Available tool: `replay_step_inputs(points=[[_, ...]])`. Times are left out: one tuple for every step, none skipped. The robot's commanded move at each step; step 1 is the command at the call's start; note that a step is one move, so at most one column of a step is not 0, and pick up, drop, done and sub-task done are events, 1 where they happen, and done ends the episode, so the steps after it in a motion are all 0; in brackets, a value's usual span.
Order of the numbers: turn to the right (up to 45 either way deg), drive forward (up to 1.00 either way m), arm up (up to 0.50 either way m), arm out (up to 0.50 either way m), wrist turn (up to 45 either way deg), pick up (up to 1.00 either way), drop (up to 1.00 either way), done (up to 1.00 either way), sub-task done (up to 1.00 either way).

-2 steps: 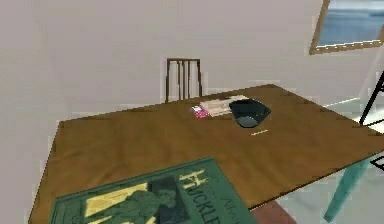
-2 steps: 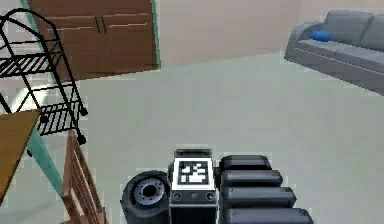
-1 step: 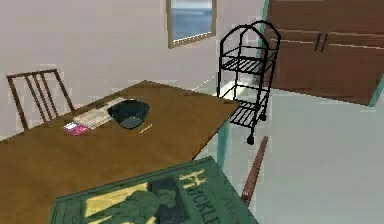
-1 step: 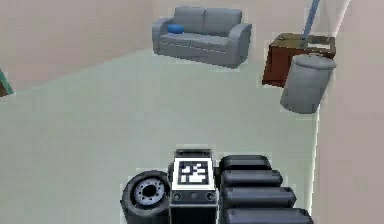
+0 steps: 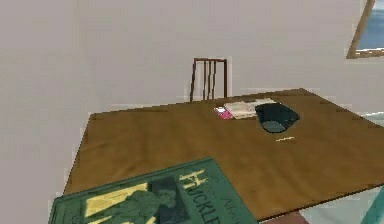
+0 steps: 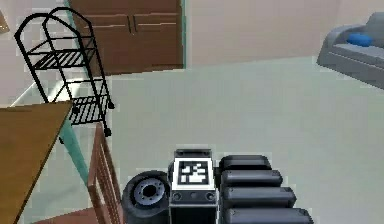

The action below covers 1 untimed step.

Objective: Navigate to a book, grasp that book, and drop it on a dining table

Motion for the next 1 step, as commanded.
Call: replay_step_inputs(points=[[-36.0,0.00,0.00,0.00,0.0,0.00,0.00,0.00,0.00]])
